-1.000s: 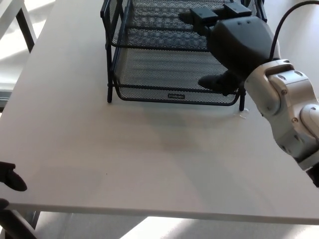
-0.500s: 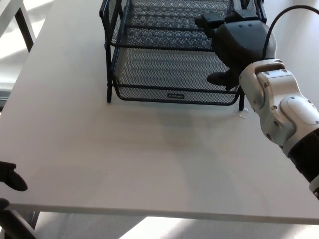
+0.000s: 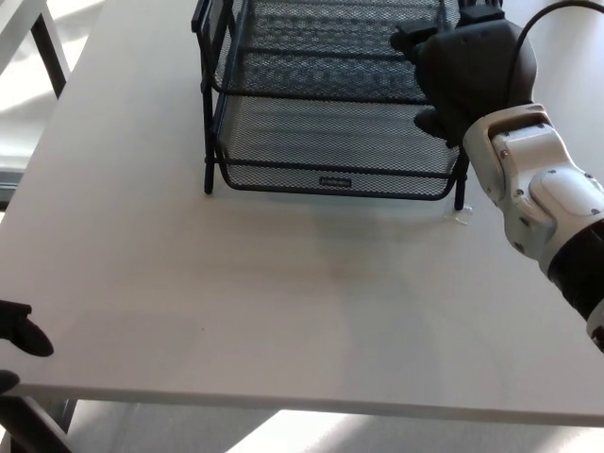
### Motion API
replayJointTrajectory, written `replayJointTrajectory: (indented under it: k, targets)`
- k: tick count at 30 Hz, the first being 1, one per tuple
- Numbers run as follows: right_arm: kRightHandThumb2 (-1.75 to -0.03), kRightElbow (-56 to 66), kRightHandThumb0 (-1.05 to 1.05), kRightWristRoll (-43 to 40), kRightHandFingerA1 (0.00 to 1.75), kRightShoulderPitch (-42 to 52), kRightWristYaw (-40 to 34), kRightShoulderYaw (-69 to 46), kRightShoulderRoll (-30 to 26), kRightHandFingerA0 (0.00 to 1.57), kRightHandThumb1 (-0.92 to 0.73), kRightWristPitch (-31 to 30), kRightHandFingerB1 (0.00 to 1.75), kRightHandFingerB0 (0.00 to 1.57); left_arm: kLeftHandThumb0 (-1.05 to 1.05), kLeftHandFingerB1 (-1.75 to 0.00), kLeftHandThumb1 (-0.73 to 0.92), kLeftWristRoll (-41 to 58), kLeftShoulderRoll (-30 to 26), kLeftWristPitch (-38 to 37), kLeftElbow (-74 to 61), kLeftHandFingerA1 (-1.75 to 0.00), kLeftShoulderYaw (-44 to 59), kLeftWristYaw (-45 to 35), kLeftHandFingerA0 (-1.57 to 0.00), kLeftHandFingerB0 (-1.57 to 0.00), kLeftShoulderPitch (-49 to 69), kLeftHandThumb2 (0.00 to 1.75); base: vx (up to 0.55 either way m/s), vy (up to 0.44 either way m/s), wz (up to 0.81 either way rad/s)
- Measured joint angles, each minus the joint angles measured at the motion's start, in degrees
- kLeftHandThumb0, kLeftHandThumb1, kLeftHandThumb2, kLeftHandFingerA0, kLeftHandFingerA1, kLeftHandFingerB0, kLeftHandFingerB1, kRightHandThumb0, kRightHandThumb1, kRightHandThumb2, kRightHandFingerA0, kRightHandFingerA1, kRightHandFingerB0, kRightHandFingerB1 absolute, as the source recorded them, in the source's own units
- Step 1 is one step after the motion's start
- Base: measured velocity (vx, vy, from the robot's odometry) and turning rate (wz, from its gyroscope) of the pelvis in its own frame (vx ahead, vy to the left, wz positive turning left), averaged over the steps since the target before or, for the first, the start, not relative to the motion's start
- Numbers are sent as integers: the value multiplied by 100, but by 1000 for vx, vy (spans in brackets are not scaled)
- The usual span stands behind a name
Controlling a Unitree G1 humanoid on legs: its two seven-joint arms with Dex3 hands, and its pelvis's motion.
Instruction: The robot uses its right hand to grab the drawer kept on the middle of the desk and pull it out towards the robot
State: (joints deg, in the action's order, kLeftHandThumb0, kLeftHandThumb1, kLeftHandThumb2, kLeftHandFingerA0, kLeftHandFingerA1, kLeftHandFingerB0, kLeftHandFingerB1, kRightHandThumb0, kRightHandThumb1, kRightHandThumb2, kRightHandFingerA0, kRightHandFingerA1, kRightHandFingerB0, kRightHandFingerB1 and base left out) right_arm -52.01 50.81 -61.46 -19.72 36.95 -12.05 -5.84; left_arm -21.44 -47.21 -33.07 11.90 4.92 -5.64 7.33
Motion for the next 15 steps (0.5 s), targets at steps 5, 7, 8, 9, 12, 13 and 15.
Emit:
replayJointTrajectory:
  k: [5,7,8,9,12,13,15]
  targets:
    - [-56,-368,-37,109,154,-144,-459,200,-60,88,-54,253,66,93,-26,-64,56,1,0,0,14,-89,-1,0,-77,-84,-26,56,0,0,0]
    - [-56,-483,-39,126,153,-166,-645,263,-67,88,-54,346,65,94,-26,-64,56,1,0,-1,22,-87,0,0,-77,-83,-35,56,0,0,0]
    - [-60,-534,-45,136,158,-174,-730,290,-70,88,-51,388,61,93,-26,-61,56,0,0,-1,25,-85,-1,0,-77,-83,-38,57,0,0,0]
    - [-56,-595,-46,149,156,-183,-835,319,-71,91,-52,439,61,95,-25,-62,55,0,0,-1,25,-86,0,0,-77,-84,-39,56,0,0,0]
    - [-56,-730,-46,173,158,-187,-1144,360,-72,90,-52,582,62,95,-26,-63,56,1,0,-1,30,-86,0,0,-77,-83,-50,56,0,0,0]
    - [-56,-770,-47,178,159,-187,-1237,371,-73,89,-52,624,64,96,-26,-63,57,1,0,-1,35,-86,0,0,-76,-83,-61,56,0,0,0]
    - [-56,-851,-47,193,158,-187,-1420,392,-74,90,-52,701,63,96,-26,-62,56,1,-1,-1,34,-86,0,0,-76,-83,-80,57,0,0,0]
